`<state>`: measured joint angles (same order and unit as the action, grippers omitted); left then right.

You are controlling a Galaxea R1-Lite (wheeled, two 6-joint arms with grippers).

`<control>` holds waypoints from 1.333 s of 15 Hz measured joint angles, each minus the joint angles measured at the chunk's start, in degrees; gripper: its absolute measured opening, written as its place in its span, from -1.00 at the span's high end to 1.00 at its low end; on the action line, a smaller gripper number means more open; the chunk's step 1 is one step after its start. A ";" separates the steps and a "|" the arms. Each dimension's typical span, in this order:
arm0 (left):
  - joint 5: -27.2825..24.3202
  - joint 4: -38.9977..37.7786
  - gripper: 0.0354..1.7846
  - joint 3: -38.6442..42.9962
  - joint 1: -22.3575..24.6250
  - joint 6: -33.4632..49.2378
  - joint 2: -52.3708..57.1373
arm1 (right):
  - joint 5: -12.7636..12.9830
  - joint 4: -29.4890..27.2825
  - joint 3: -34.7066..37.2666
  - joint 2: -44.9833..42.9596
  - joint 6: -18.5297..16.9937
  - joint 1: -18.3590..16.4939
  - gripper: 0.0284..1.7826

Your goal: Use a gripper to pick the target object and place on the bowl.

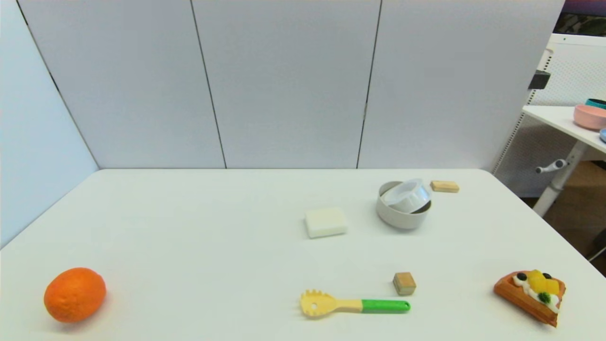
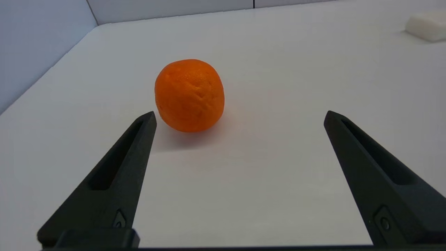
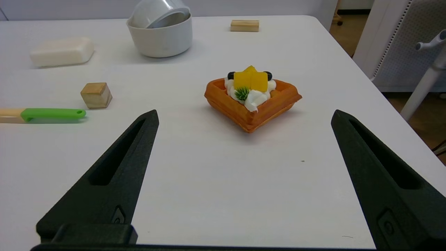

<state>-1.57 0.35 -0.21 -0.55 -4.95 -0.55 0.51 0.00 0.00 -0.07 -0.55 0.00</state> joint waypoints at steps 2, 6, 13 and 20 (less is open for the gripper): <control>0.54 0.06 -0.90 0.10 0.02 1.79 0.52 | 0.01 0.00 0.00 0.00 0.04 0.00 -0.92; 1.19 -0.11 -0.91 0.21 0.02 4.01 0.71 | 0.00 0.00 0.00 0.00 0.00 0.00 -0.92; 2.32 -0.17 -0.91 0.21 0.02 4.85 0.71 | 0.01 0.00 0.00 0.00 0.00 0.00 -0.92; 2.34 -0.20 -0.91 0.21 0.02 4.88 0.71 | 0.11 0.05 0.00 0.00 0.15 0.00 -0.92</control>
<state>0.77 0.16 0.00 -0.52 -0.07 0.16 0.62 0.05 0.00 -0.07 -0.40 0.00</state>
